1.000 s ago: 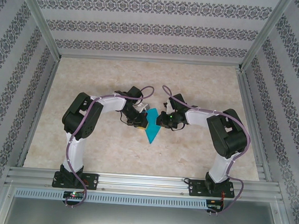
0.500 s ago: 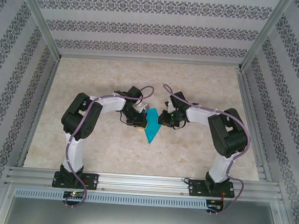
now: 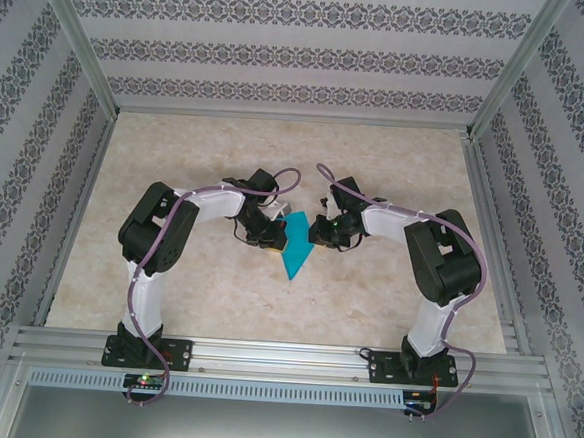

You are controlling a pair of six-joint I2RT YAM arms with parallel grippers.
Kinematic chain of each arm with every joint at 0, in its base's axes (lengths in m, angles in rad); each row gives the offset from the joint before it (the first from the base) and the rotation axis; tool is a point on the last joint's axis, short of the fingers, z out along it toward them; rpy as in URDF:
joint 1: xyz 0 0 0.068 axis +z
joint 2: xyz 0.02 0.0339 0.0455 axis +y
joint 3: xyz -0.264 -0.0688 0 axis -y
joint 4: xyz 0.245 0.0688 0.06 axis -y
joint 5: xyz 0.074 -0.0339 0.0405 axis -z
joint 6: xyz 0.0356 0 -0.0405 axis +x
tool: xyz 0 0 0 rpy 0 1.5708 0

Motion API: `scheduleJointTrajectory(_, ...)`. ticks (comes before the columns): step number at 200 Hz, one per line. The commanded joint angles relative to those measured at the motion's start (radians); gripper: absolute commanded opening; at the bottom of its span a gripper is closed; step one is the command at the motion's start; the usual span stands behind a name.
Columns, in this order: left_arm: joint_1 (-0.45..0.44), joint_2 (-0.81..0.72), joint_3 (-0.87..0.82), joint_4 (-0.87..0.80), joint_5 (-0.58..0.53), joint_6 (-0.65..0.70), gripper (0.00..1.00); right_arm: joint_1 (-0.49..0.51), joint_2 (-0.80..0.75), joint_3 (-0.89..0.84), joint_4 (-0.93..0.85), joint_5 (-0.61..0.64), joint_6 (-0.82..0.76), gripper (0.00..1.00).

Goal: Fold a paper plane with a square sheet of paper (pick it up from the middle)
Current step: Third fold the triangle at the center of the table.

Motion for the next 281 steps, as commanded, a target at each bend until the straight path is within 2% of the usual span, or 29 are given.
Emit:
scheduleJointTrajectory(1,-0.007,-0.006,-0.031,-0.074,-0.069,0.024,0.0,-0.009,-0.003,0.001,-0.045,0.068,-0.017,0.17)
scheduleJointTrajectory(38,-0.007,0.015,-0.025,-0.078,-0.079,0.033,0.0,-0.012,-0.096,-0.037,0.007,0.062,0.007,0.2)
scheduleJointTrajectory(70,-0.007,0.022,-0.027,-0.083,-0.089,0.041,0.0,-0.009,-0.173,-0.095,0.08,-0.012,0.053,0.21)
scheduleJointTrajectory(107,-0.005,0.03,-0.029,-0.082,-0.096,0.044,0.0,0.067,-0.209,-0.162,0.169,-0.077,0.132,0.19)
scheduleJointTrajectory(156,-0.005,0.033,-0.038,-0.079,-0.102,0.047,0.0,0.143,-0.163,-0.239,0.319,-0.118,0.237,0.17)
scheduleJointTrajectory(281,0.001,0.045,-0.044,-0.075,-0.107,0.05,0.0,0.18,-0.081,-0.243,0.371,-0.148,0.258,0.16)
